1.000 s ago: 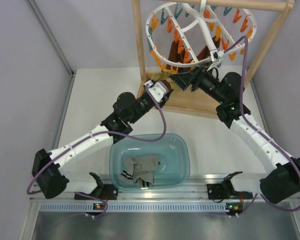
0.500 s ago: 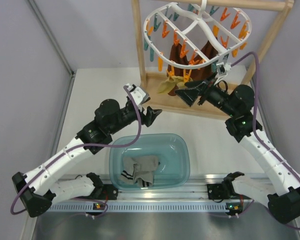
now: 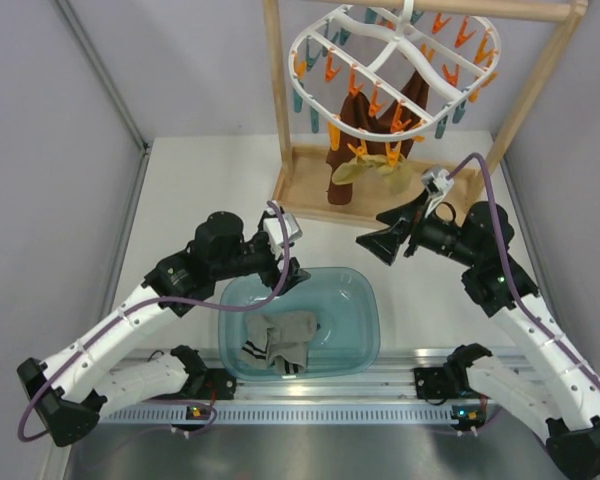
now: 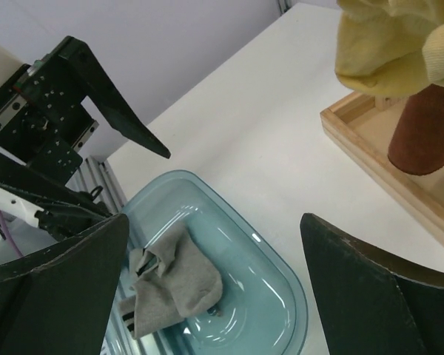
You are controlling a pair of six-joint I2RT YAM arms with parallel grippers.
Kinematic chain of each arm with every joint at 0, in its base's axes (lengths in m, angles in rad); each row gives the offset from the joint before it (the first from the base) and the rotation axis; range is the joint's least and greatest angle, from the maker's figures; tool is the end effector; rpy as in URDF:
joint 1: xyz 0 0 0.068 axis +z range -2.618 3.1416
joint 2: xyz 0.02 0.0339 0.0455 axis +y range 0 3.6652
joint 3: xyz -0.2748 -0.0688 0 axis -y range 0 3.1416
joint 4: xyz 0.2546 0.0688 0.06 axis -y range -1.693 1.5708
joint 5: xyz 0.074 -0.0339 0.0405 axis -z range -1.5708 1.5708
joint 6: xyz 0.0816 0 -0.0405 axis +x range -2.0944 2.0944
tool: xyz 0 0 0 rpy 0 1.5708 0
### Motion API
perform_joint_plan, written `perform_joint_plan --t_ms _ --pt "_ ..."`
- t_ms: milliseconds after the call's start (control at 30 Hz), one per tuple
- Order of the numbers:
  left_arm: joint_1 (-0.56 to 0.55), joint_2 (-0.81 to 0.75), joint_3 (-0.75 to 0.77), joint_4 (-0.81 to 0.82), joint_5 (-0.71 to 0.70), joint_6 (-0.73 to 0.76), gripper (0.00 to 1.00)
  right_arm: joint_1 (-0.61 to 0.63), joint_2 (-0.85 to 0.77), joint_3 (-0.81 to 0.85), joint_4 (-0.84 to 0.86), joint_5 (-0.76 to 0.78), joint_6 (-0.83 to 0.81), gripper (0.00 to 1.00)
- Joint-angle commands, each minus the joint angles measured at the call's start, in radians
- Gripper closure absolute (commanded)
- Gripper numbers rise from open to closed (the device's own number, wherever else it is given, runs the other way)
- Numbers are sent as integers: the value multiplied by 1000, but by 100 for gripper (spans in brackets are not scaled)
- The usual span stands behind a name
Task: Clip the socks to the hanger
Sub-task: Open the clamp at the hanger.
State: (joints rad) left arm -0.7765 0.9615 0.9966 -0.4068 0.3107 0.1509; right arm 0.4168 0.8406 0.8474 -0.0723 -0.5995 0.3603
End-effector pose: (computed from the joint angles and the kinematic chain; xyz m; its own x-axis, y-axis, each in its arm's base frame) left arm 0.1654 -0.1975 0.3527 -0.1253 0.3237 -0.9378 0.8995 0.4359 0.0303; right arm 0.1935 0.1360 0.3707 -0.3553 0.1610 -0.9208 -0.7734 0.5025 0.3864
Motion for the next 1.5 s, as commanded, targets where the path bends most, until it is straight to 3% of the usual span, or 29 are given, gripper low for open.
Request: perform_joint_plan --t_ms 0,200,433,533,600,833,1000,1167,1467 --pt "10 -20 -22 -82 83 73 18 8 -64 -4 -47 9 -86 3" --pt "11 5 13 -64 36 50 21 5 -149 -33 -119 50 -121 6" --pt "10 259 426 -66 22 88 28 -33 -212 4 -161 188 -101 11" --pt "10 374 662 -47 12 46 32 -113 -213 33 -158 227 -101 16" --pt "6 445 732 2 5 21 36 -160 -201 59 -139 225 -96 22" --pt "-43 646 1008 59 -59 105 36 -439 -42 154 -58 36 -22 28" --pt "-44 740 1068 89 -48 119 35 -472 69 214 95 -112 35 35" --pt "-44 770 1077 88 -68 137 35 -472 161 269 190 -148 45 33" --pt "-27 697 942 126 -226 217 42 -470 210 274 269 -177 20 34"
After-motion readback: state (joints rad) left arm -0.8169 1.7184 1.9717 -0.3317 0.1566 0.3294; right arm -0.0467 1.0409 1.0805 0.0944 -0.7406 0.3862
